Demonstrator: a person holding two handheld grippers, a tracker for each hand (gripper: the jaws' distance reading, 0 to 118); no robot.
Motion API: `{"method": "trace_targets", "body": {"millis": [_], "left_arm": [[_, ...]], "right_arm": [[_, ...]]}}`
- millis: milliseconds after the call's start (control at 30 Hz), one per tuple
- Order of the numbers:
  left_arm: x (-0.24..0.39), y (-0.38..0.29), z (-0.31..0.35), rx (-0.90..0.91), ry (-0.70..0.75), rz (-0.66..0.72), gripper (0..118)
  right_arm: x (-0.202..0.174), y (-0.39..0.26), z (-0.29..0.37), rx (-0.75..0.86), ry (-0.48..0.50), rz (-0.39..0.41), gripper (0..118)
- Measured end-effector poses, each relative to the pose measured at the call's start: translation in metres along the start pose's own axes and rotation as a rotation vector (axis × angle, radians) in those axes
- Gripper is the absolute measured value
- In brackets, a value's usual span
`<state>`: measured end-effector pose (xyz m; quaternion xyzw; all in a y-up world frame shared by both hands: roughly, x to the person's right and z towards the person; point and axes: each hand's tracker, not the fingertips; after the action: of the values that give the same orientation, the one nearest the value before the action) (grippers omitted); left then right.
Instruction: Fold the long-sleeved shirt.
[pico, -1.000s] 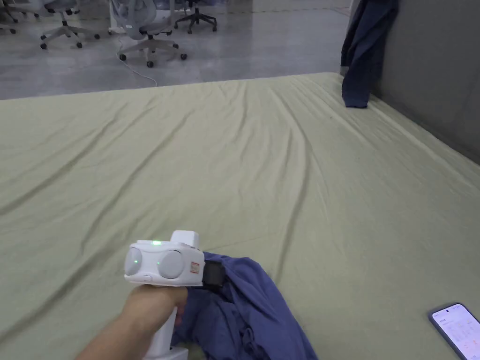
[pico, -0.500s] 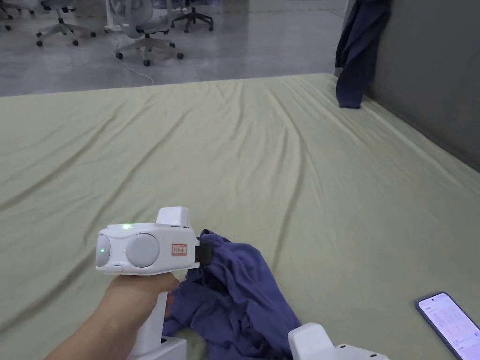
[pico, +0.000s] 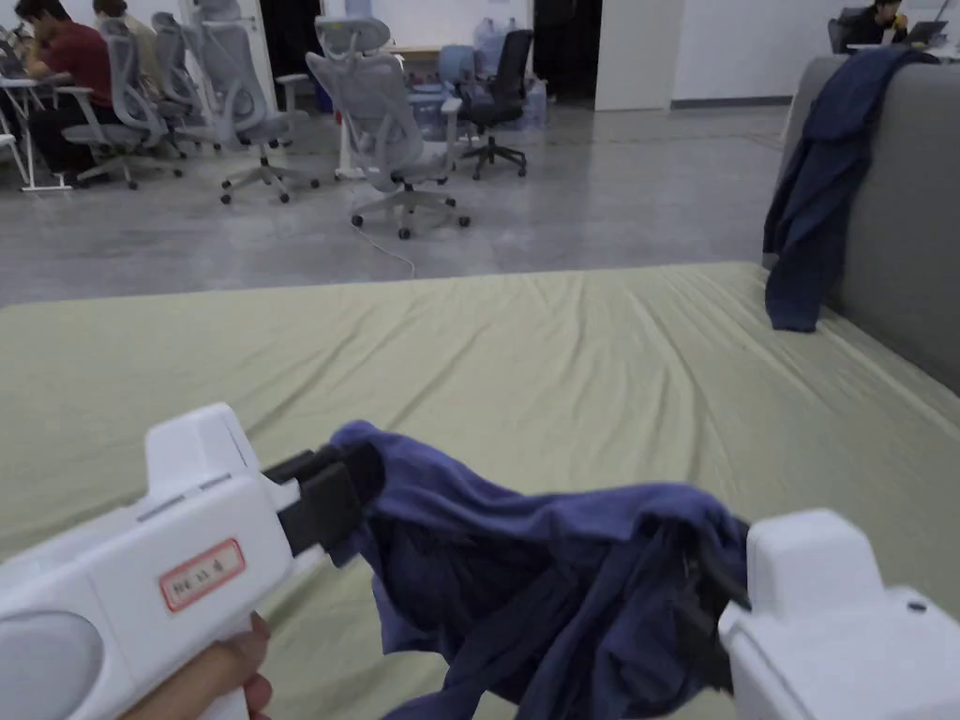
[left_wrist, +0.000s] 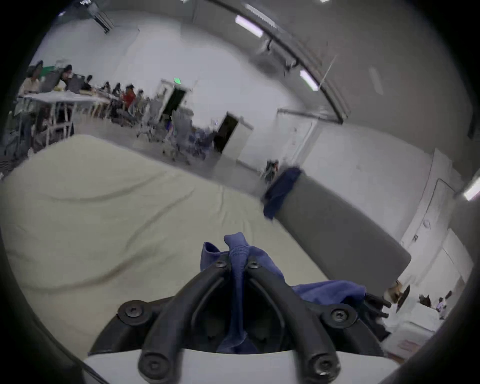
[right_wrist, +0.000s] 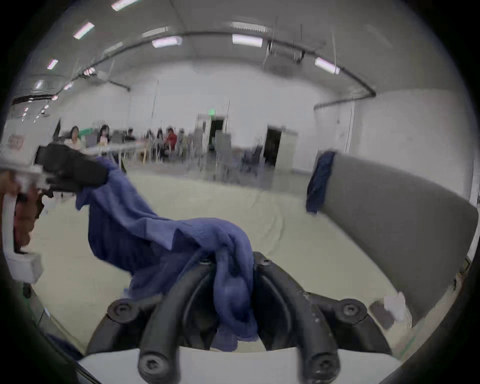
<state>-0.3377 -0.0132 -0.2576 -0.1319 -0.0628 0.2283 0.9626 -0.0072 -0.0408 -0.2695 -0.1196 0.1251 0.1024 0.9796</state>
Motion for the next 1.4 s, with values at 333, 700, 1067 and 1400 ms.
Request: {"method": "trace_targets", "body": {"millis": [333, 700, 1067, 1400], "left_arm": [[0.004, 0.201, -0.009, 0.224, 0.029, -0.111, 5], [-0.031, 0.279, -0.115, 0.249, 0.171, -0.216, 5], [-0.19, 0.093, -0.211, -0.124, 0.341, -0.182, 5], [-0.235, -0.079, -0.12, -0.354, 0.359, -0.108, 5]], "right_arm": [[0.007, 0.239, -0.098, 0.156, 0.109, 0.182, 23], [-0.057, 0.346, -0.257, 0.001, 0.007, 0.35, 23], [-0.133, 0.074, -0.378, -0.296, 0.219, 0.572, 23], [-0.143, -0.112, -0.25, -0.329, 0.368, 0.77, 22]]}}
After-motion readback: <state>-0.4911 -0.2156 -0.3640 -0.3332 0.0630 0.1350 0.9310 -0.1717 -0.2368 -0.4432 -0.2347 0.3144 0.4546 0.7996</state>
